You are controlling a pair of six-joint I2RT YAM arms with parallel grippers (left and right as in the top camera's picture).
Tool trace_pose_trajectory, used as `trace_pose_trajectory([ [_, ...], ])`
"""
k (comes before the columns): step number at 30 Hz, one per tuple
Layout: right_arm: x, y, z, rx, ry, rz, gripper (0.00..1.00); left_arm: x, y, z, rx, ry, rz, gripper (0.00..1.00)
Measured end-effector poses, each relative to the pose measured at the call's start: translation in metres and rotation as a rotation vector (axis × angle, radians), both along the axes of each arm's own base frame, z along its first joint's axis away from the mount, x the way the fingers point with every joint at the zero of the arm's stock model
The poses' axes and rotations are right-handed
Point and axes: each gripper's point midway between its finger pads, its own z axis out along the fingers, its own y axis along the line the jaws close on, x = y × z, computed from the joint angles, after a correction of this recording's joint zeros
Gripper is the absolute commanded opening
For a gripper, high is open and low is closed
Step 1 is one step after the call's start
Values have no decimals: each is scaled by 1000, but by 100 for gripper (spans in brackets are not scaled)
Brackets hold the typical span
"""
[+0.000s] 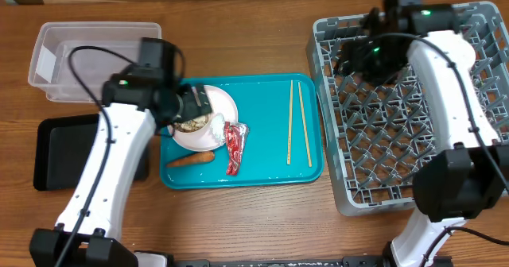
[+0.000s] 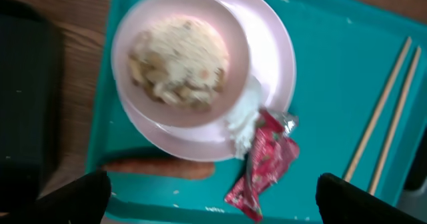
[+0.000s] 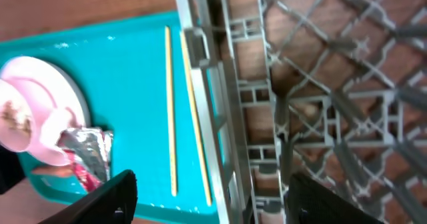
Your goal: Sort waste into correct bins and load items into the dishwasher
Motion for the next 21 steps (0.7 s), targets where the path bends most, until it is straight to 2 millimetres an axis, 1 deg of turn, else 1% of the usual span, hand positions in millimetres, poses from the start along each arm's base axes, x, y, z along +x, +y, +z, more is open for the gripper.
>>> trace_pose_trajectory([
  [2, -3, -4, -2, -36, 18, -24, 75, -7, -18, -2, 2, 15, -59, 100],
  [4, -5, -16, -4, -74, 32, -65, 76, -13, -35, -5, 4, 29, -112, 100],
  [5, -5, -19, -4, -80, 34, -72, 76, -16, -43, -8, 7, 40, -136, 100],
  [8, -9, -44, -2, -121, 48, -131, 77, -26, -63, -21, 20, 91, -195, 100],
  [12, -20, -80, 5, -164, 72, -215, 78, -39, -79, -44, 43, 189, -214, 100],
  [15, -29, -99, 8, -180, 96, -263, 78, -47, -90, -63, 63, 256, -215, 100],
  [18, -31, -109, 8, -194, 103, -286, 78, -54, -101, -82, 85, 311, -222, 100],
  [21, -31, -109, 7, -194, 105, -285, 78, -63, -111, -99, 111, 362, -240, 100],
])
